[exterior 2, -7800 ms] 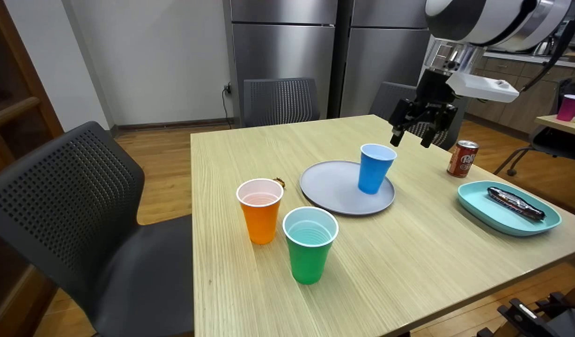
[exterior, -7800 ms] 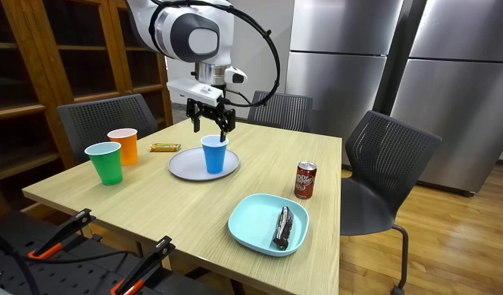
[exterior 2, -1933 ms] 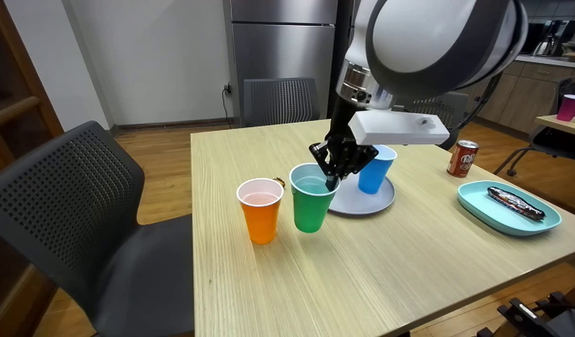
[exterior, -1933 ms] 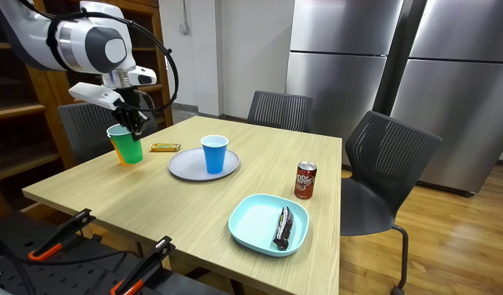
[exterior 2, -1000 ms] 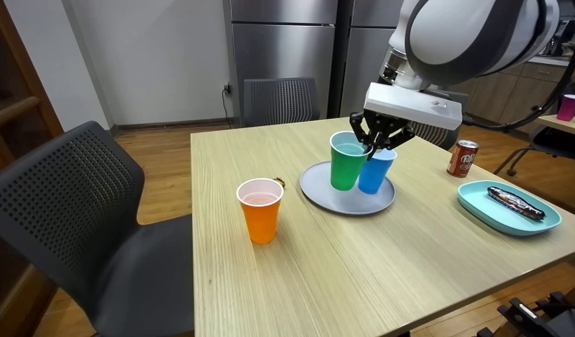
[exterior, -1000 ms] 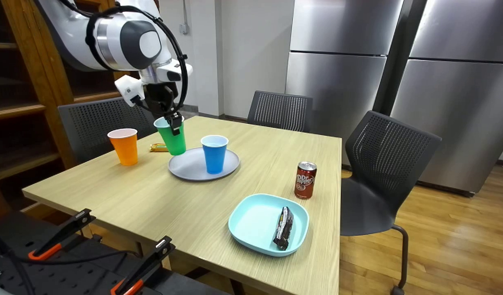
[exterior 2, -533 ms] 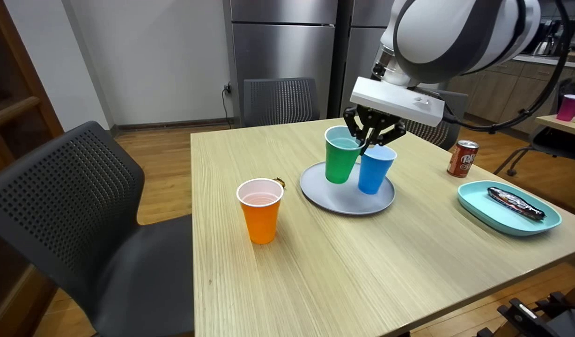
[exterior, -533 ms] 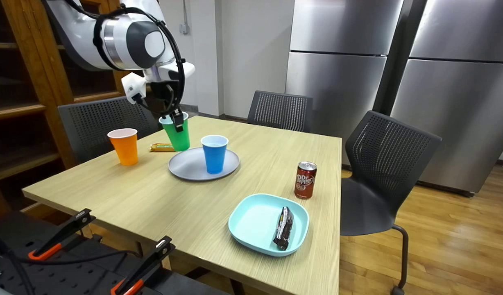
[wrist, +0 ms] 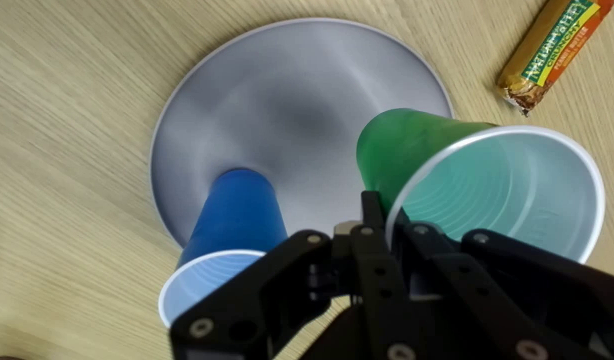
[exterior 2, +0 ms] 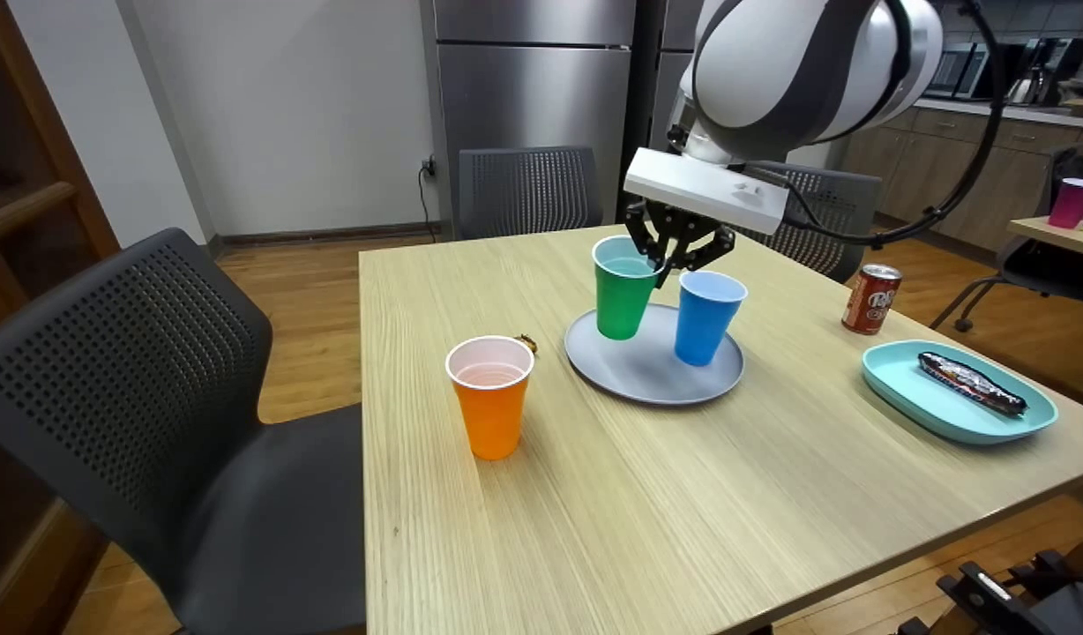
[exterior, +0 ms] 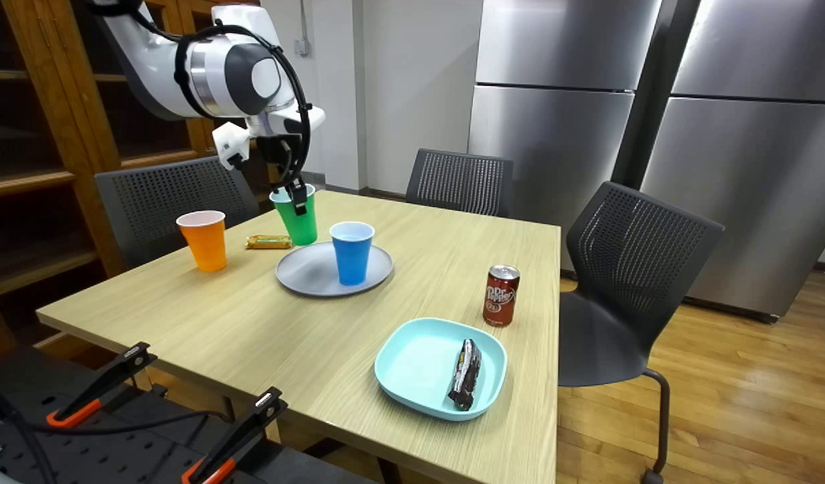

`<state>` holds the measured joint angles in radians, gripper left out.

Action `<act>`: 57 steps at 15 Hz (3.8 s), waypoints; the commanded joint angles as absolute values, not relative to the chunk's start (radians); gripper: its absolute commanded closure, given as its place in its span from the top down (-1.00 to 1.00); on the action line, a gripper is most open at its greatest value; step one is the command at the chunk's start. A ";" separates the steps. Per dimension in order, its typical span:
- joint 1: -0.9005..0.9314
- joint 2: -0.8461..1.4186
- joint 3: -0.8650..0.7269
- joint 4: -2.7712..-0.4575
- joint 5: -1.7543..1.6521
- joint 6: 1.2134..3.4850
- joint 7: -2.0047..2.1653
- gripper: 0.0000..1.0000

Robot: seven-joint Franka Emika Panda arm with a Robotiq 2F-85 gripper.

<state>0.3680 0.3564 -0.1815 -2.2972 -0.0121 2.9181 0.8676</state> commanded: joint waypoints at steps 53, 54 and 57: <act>0.393 0.260 -0.062 -2.393 0.017 2.976 0.830 1.00; 0.397 0.264 -0.050 -2.391 0.014 2.971 0.823 1.00; 0.403 0.278 -0.010 -2.385 0.017 2.957 0.794 1.00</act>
<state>0.4004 0.2970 -0.0442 -2.3704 0.0285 2.9795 0.8317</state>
